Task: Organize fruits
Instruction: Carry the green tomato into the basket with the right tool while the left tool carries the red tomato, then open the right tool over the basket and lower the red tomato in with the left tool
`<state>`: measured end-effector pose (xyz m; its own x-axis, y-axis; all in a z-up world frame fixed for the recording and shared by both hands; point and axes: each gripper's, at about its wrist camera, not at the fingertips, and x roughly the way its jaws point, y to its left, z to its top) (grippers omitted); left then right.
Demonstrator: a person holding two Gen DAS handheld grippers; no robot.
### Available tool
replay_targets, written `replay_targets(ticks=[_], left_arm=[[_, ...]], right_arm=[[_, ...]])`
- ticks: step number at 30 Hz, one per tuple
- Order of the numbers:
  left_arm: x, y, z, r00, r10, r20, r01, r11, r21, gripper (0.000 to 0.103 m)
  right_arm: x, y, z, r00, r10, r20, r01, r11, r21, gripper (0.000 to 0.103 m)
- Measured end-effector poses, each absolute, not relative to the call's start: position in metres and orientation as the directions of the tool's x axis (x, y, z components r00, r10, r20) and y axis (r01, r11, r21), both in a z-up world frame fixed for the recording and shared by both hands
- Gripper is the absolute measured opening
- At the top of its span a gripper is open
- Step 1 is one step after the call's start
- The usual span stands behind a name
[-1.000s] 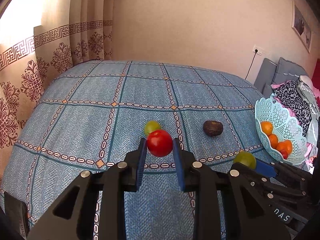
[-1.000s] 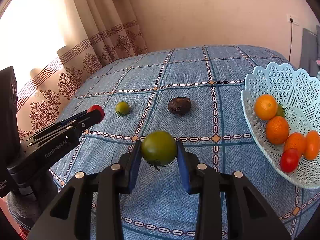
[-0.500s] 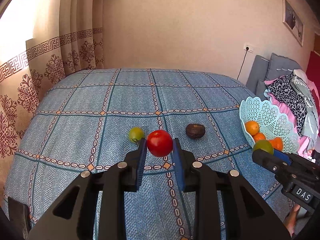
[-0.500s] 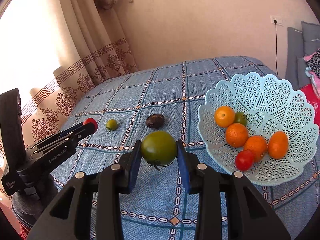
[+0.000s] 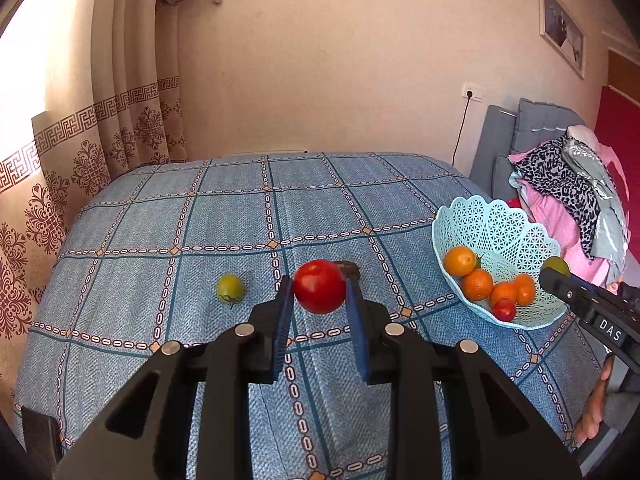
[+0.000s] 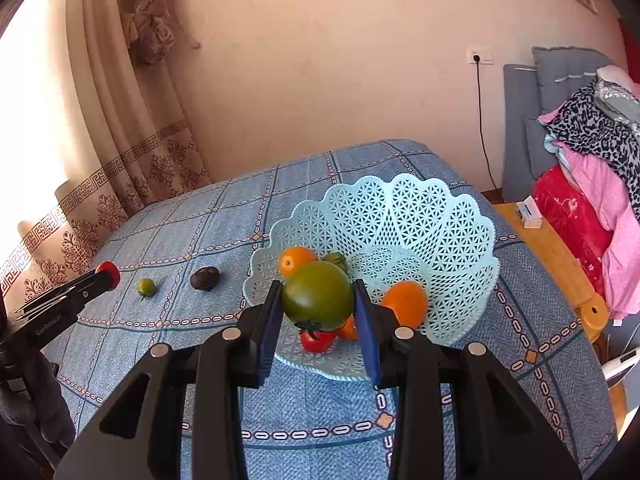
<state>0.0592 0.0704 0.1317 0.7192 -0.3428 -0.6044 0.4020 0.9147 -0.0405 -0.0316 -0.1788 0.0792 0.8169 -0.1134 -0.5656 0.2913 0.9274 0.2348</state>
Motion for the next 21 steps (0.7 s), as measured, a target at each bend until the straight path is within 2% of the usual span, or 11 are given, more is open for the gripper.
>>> replay_targets(ticks=[8, 11, 13, 21], left_arm=[[0.052, 0.046, 0.134, 0.708, -0.366, -0.604, 0.443, 0.896, -0.023, 0.027], [0.049, 0.037, 0.134, 0.702, -0.374, -0.606, 0.457, 0.889, -0.020, 0.027], [0.048, 0.032, 0.133, 0.697, -0.380, -0.608, 0.466, 0.885, -0.018, 0.027], [0.045, 0.013, 0.130, 0.676, -0.408, -0.614, 0.508, 0.861, -0.013, 0.027]], right_arm=[[-0.036, -0.201, 0.064, 0.790, -0.151, -0.594, 0.346, 0.909, 0.230, 0.036], [-0.036, -0.201, 0.062, 0.793, -0.158, -0.589, 0.347, 0.911, 0.223, 0.037], [-0.037, -0.202, 0.062, 0.798, -0.157, -0.582, 0.348, 0.909, 0.231, 0.044], [-0.043, -0.210, 0.063, 0.810, -0.181, -0.558, 0.369, 0.896, 0.246, 0.044]])
